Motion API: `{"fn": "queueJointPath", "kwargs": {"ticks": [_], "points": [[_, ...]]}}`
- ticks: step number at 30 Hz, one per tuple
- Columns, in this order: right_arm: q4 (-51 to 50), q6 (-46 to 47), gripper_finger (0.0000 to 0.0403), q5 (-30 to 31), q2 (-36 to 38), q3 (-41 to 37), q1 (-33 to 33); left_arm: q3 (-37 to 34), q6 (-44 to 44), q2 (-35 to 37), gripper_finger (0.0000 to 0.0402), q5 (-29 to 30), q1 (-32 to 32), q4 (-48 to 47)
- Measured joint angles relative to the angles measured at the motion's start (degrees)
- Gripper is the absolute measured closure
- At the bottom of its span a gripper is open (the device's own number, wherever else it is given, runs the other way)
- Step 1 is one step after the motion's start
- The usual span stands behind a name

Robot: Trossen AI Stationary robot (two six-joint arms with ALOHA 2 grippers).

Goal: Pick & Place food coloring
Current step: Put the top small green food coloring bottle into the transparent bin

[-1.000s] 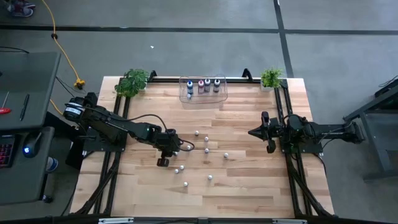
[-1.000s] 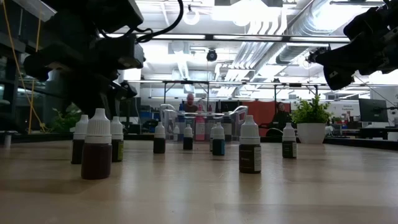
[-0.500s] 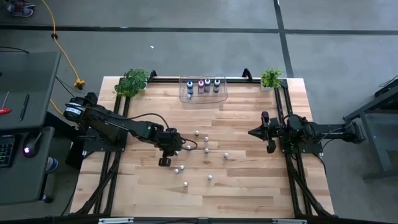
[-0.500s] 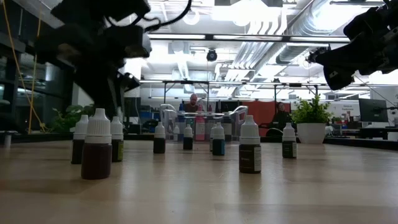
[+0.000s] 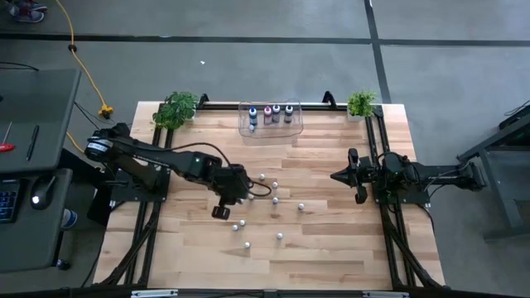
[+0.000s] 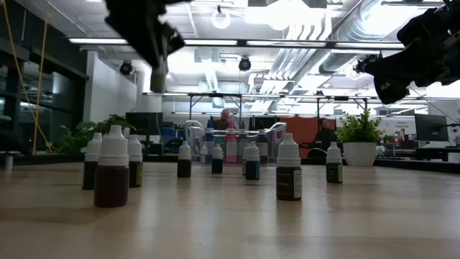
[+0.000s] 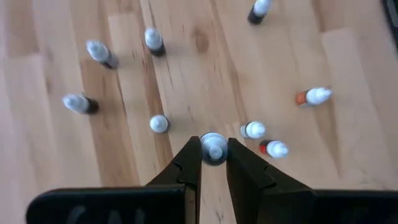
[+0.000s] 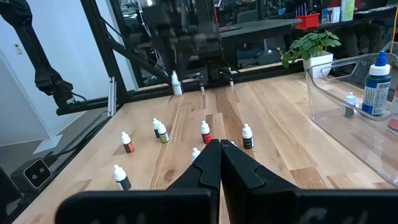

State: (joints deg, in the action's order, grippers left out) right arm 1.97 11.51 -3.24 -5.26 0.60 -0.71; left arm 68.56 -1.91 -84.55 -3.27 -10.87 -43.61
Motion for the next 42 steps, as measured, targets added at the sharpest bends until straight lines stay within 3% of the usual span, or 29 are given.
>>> {"fn": "queueJointPath", "kwargs": {"ticks": [11,23,31,42], "points": [[0.0,0.0,0.0402,0.0,0.0,0.0,0.0,11.2,-8.0,0.0,0.036,-1.8,0.7,-9.1],[0.0,0.0,0.0402,0.0,0.0,0.0,0.0,16.4,-8.3,0.1,0.036,0.6,9.5,-5.1],[0.0,0.0,0.0402,0.0,0.0,0.0,0.0,22.0,-0.7,-3.0,0.036,6.2,16.5,-4.3],[0.2,0.0,0.0402,-0.1,0.0,0.0,0.0,40.0,15.5,-17.8,0.036,9.7,24.4,-13.6]]}}
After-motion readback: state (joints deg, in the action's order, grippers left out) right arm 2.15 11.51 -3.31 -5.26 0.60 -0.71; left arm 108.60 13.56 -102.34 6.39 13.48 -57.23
